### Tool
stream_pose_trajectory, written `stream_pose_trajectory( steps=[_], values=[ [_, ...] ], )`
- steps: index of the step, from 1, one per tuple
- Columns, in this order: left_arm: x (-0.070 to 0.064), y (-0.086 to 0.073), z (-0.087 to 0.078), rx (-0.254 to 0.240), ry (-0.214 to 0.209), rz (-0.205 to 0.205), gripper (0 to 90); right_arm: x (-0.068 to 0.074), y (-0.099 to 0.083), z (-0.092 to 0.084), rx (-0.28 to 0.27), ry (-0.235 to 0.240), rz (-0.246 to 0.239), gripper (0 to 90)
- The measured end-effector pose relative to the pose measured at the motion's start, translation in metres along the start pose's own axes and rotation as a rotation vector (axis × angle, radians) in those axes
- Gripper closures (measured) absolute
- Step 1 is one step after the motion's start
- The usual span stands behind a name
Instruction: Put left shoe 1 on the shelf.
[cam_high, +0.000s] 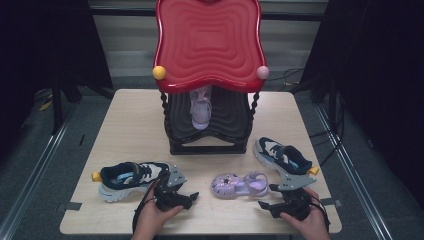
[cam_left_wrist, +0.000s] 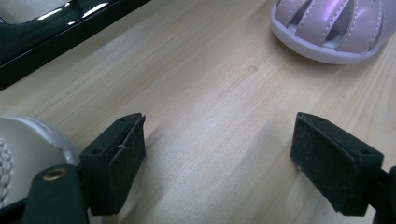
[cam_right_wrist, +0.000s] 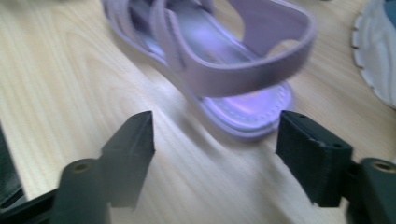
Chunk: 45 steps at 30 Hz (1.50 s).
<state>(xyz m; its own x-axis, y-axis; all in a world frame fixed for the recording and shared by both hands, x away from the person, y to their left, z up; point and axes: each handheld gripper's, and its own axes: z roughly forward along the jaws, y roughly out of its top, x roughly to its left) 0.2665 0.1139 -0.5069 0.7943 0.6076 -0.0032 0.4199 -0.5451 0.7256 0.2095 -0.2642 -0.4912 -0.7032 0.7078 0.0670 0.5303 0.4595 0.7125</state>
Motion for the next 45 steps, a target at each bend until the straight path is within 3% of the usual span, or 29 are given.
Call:
stream_pose_trajectory(
  steps=[3, 7, 15, 19, 23, 26, 29, 31, 34, 41, 45],
  values=[
    [0.0, 0.0, 0.0, 0.0, 0.0, 0.0, 17.5, -0.007, 0.0, 0.001, -0.009, -0.017, 0.017, 20.2],
    [0.0, 0.0, 0.0, 0.0, -0.001, -0.001, 17.5, -0.013, 0.003, 0.01, 0.003, -0.003, 0.018, 19.3],
    [0.0, 0.0, 0.0, -0.003, -0.004, -0.003, 17.5, -0.013, 0.013, 0.032, 0.019, 0.028, -0.05, 16.9],
    [0.0, 0.0, 0.0, 0.0, -0.002, -0.003, 17.5, -0.011, 0.01, 0.033, -0.017, 0.003, -0.041, 23.8],
    [0.0, 0.0, 0.0, 0.0, -0.003, -0.005, 17.5, -0.006, 0.009, 0.028, -0.001, -0.015, -0.04, 29.6],
    [0.0, 0.0, 0.0, 0.0, -0.002, -0.004, 17.5, -0.001, 0.005, 0.023, 0.004, -0.007, -0.043, 33.4],
    [0.0, 0.0, 0.0, 0.0, -0.003, -0.005, 17.5, 0.004, -0.003, 0.018, -0.03, 0.017, -0.038, 35.3],
    [0.0, 0.0, 0.0, 0.0, -0.003, -0.005, 17.4, 0.005, -0.004, 0.018, -0.032, 0.039, -0.041, 28.1],
    [0.001, 0.0, 0.0, -0.004, -0.008, -0.005, 17.5, 0.004, -0.002, 0.024, -0.023, 0.014, -0.069, 15.9],
    [0.001, 0.0, 0.0, 0.001, -0.006, -0.009, 17.4, 0.001, 0.008, 0.034, -0.017, 0.034, -0.086, 14.6],
    [0.001, 0.0, 0.0, 0.001, -0.006, -0.01, 17.4, 0.002, 0.011, 0.037, -0.032, 0.05, -0.096, 24.7]
  ],
)
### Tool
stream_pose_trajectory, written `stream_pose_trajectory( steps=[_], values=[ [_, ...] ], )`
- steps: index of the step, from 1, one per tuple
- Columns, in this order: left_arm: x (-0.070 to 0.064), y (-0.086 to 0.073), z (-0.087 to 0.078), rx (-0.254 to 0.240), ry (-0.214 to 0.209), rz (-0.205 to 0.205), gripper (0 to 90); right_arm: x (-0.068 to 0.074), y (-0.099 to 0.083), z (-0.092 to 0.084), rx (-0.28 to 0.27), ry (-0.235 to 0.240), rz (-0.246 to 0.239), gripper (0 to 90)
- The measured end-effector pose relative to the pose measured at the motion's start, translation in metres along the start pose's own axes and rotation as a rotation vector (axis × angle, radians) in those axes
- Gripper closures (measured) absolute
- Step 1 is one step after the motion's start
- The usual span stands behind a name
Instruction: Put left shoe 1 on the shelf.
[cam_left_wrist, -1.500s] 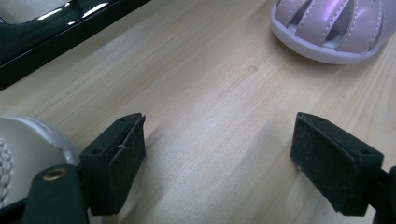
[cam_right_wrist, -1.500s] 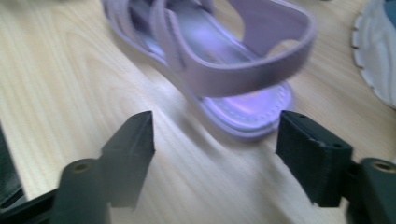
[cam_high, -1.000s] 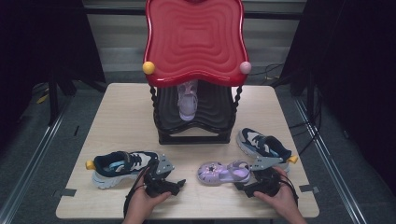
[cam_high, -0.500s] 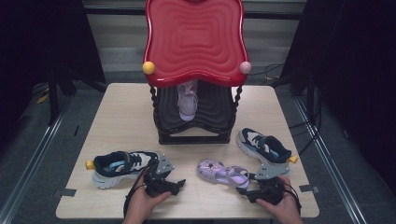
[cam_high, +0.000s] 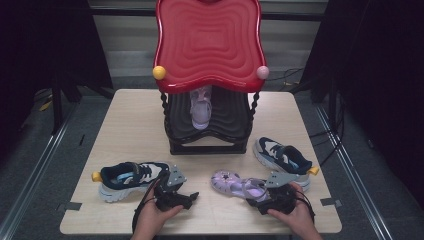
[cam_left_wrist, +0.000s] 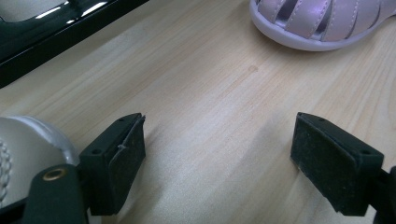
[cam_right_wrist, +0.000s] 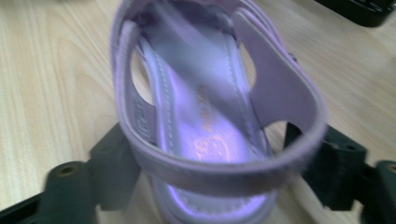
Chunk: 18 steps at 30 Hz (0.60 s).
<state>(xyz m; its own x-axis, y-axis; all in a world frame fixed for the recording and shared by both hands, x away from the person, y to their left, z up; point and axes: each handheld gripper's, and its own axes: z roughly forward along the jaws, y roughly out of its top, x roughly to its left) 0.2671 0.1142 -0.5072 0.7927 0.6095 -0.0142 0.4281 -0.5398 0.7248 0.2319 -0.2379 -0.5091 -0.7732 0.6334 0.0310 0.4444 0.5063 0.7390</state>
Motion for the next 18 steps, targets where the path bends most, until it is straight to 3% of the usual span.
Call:
stream_pose_trajectory(
  steps=[1, 5, 12, 14, 18],
  values=[
    [0.0, 0.0, 0.0, 0.0, 0.0, 0.0, 17.4, 0.0016, 0.0006, 0.0003, -0.004, 0.006, 0.002, 29.6],
    [0.0, 0.0, 0.0, 0.0, 0.0, 0.0, 17.4, 0.005, 0.0011, 0.0005, -0.015, 0.013, 0.003, 34.3],
    [0.0001, 0.0001, 0.0, 0.001, 0.0, 0.0, 17.4, 0.0066, 0.0023, -0.0003, -0.022, 0.01, 0.048, 36.3],
    [-0.0002, 0.0001, 0.0002, -0.002, -0.001, -0.004, 17.4, 0.0077, 0.0032, -0.0012, -0.025, -0.008, 0.047, 36.5],
    [-0.0002, 0.0, 0.0002, -0.003, -0.001, -0.004, 17.4, 0.0042, 0.0031, -0.0053, -0.04, -0.088, 0.064, 36.6]
  ],
)
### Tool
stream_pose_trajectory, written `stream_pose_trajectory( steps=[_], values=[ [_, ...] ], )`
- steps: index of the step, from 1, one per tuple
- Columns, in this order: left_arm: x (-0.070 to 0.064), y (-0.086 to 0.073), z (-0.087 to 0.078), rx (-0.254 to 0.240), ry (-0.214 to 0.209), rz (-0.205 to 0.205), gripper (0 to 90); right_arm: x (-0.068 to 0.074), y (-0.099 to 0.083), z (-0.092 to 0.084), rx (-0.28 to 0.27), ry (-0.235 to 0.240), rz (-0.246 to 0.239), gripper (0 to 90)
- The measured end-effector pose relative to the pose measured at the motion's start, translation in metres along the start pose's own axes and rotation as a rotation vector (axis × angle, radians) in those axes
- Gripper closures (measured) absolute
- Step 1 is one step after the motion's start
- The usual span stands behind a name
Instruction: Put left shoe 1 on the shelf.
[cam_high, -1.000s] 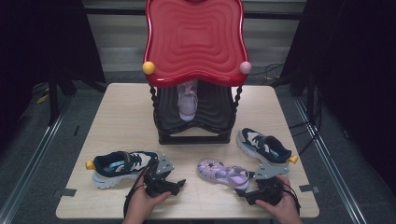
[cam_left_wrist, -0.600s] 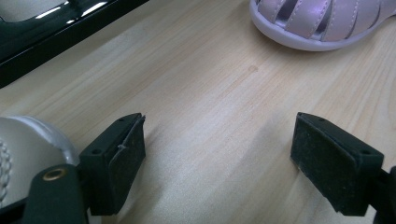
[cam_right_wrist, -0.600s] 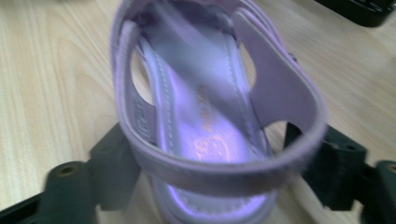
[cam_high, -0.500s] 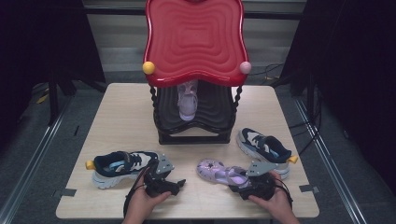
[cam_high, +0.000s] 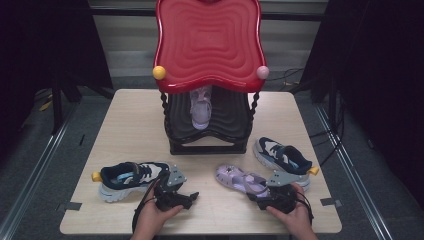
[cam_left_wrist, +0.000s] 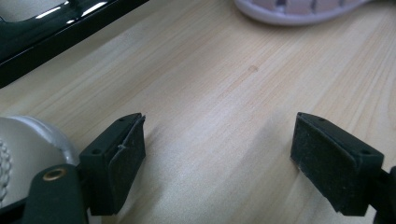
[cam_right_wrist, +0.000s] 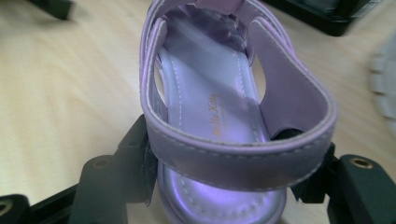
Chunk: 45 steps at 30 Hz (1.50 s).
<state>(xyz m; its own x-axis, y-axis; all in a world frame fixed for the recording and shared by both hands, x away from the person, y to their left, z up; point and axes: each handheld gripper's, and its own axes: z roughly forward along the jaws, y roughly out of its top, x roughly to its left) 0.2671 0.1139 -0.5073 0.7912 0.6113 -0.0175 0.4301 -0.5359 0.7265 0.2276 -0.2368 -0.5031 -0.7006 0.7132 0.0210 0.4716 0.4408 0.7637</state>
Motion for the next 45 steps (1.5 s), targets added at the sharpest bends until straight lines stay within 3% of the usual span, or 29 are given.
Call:
stream_pose_trajectory(
  steps=[4, 8, 11, 13, 17, 21, 27, 30, 36, 45],
  values=[
    [0.0, 0.0, 0.0, 0.0, 0.0, 0.0, 17.4, -0.007, -0.003, -0.001, -0.012, -0.05, 0.052, 36.3],
    [0.0, 0.0, 0.0, -0.001, 0.001, -0.001, 17.4, -0.006, -0.004, 0.002, 0.001, -0.055, 0.068, 35.6],
    [0.0, 0.0, 0.0, 0.0, 0.0, -0.001, 17.4, -0.006, -0.004, 0.002, 0.008, -0.041, 0.063, 33.6],
    [0.0, 0.0, 0.0, -0.001, 0.001, 0.0, 17.4, -0.006, -0.004, 0.003, 0.013, -0.003, 0.057, 28.9],
    [0.0, 0.0, 0.0, -0.001, 0.001, 0.0, 17.4, -0.003, -0.005, 0.002, 0.021, 0.028, 0.033, 29.1],
    [0.0, 0.0, 0.0, -0.001, 0.001, -0.001, 17.4, -0.003, -0.006, 0.002, 0.02, -0.009, 0.038, 17.3],
    [0.0, 0.0, 0.0, -0.001, 0.001, -0.001, 17.4, -0.008, -0.003, 0.006, 0.037, 0.019, 0.052, 15.8],
    [0.0, 0.0, 0.0, -0.001, 0.001, 0.0, 17.4, -0.01, -0.001, 0.009, 0.039, 0.011, 0.059, 15.3],
    [0.0, 0.0, 0.0, -0.001, 0.001, -0.001, 17.4, -0.006, 0.001, 0.011, 0.059, 0.003, 0.009, 13.6],
    [0.0, 0.0, 0.0, -0.001, 0.001, -0.002, 17.4, -0.005, 0.002, 0.013, 0.059, -0.004, 0.015, 13.6]
  ],
)
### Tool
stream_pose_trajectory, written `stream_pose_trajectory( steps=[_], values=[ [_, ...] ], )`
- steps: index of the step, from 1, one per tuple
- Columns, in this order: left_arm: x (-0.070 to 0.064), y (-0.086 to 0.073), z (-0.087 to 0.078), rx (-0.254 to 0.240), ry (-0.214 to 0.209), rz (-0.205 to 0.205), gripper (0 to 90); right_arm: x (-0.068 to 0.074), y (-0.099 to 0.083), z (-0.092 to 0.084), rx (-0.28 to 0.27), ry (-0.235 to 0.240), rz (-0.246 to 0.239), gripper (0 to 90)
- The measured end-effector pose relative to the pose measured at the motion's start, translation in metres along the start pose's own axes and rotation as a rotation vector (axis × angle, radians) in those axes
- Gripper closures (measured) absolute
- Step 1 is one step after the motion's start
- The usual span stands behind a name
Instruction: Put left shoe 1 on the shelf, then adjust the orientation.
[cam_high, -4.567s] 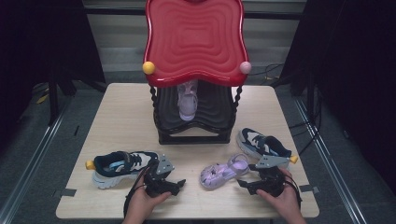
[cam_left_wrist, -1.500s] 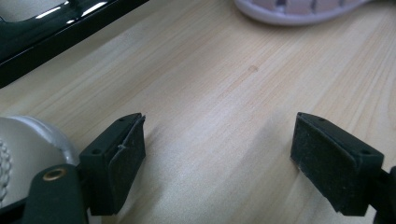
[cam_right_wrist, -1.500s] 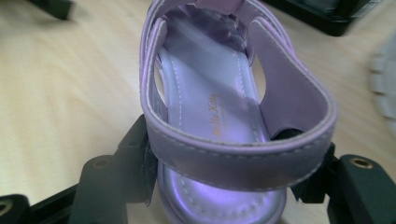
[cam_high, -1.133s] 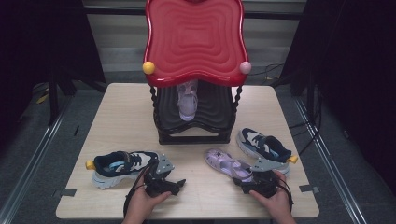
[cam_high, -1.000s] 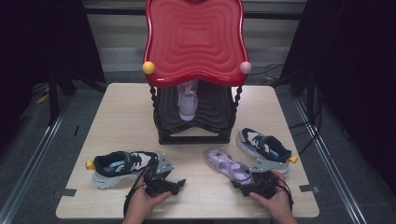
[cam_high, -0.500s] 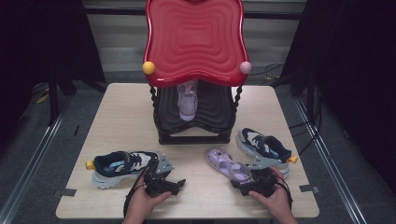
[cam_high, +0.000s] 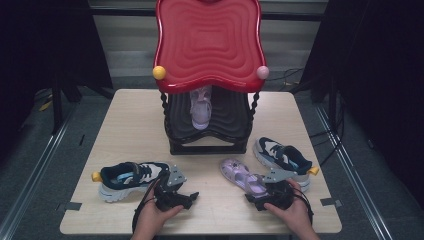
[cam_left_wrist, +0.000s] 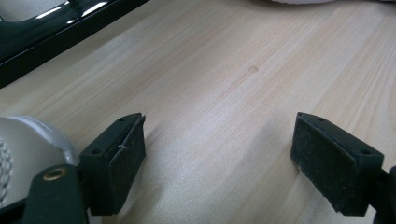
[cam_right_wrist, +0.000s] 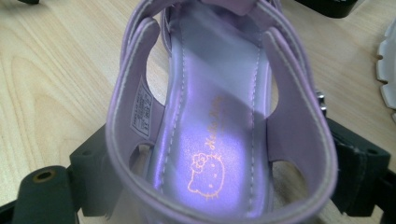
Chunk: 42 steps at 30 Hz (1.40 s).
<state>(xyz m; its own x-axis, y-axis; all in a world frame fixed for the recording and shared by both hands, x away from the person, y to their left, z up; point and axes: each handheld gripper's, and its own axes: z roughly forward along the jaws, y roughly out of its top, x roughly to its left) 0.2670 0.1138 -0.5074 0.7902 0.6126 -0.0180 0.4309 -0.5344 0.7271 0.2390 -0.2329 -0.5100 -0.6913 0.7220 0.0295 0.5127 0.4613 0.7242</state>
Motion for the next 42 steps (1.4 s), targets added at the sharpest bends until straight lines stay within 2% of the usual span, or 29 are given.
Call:
stream_pose_trajectory(
  steps=[10, 11, 12, 13, 17, 22, 26, 30, 42],
  values=[
    [0.0, 0.0, 0.0, 0.0, 0.0, 0.001, 17.4, 0.003, 0.002, 0.002, -0.004, -0.014, 0.012, 15.0],
    [0.0, 0.0, 0.0, 0.0, 0.0, 0.001, 17.4, 0.003, 0.002, 0.002, -0.005, -0.018, 0.012, 18.0],
    [0.0, 0.0, 0.0, 0.001, 0.0, 0.001, 17.4, 0.004, 0.001, 0.001, -0.016, -0.016, 0.014, 27.1],
    [0.0, 0.0, 0.0, 0.0, 0.0, 0.001, 17.4, 0.004, 0.001, 0.0, -0.025, -0.017, 0.019, 28.6],
    [0.0, 0.0, 0.0, 0.0, 0.0, 0.0, 17.4, 0.006, 0.0, -0.001, -0.032, -0.022, 0.022, 33.3],
    [0.0, 0.0, 0.0, 0.0, 0.0, 0.0, 17.4, 0.007, 0.0, -0.002, -0.036, -0.03, 0.032, 35.0],
    [0.0, 0.0, 0.0, 0.0, 0.0, 0.0, 17.4, 0.01, 0.0, -0.003, -0.048, -0.057, 0.014, 35.8],
    [0.0, 0.0, 0.0, 0.0, -0.001, 0.001, 17.4, 0.012, -0.002, -0.007, -0.091, -0.046, 0.054, 36.1],
    [0.0, 0.0, 0.0, 0.0, 0.0, 0.0, 17.4, 0.021, 0.014, -0.03, -0.211, -0.119, 0.093, 36.3]
  ],
)
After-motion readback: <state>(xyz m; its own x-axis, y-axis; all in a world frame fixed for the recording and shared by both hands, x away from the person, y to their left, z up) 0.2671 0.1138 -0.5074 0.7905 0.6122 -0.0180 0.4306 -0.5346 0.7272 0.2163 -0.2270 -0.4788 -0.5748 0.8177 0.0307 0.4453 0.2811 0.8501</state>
